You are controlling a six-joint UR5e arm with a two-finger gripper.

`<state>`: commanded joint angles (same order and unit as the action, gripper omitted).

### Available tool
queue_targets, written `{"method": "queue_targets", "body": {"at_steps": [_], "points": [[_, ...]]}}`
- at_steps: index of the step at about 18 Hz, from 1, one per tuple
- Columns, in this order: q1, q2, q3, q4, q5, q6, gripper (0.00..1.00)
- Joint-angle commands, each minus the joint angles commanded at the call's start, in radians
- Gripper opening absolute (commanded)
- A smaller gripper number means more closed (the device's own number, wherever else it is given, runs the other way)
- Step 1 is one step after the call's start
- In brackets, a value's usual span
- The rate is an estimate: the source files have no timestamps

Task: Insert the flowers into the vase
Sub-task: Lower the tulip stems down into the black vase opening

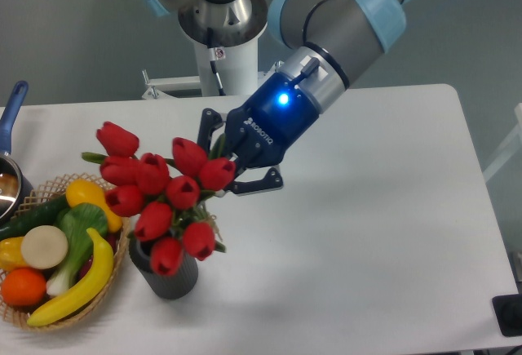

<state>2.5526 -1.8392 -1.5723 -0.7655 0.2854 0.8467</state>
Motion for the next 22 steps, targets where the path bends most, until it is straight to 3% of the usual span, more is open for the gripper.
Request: {"method": "queue_targets", "body": {"at_steps": [17,22], "points": [[-0.095,-0.058,0.003,0.006,0.003,0.003,0.04],[-0.104,-0.101,0.000,0.012,0.003,0.008,0.04]]}}
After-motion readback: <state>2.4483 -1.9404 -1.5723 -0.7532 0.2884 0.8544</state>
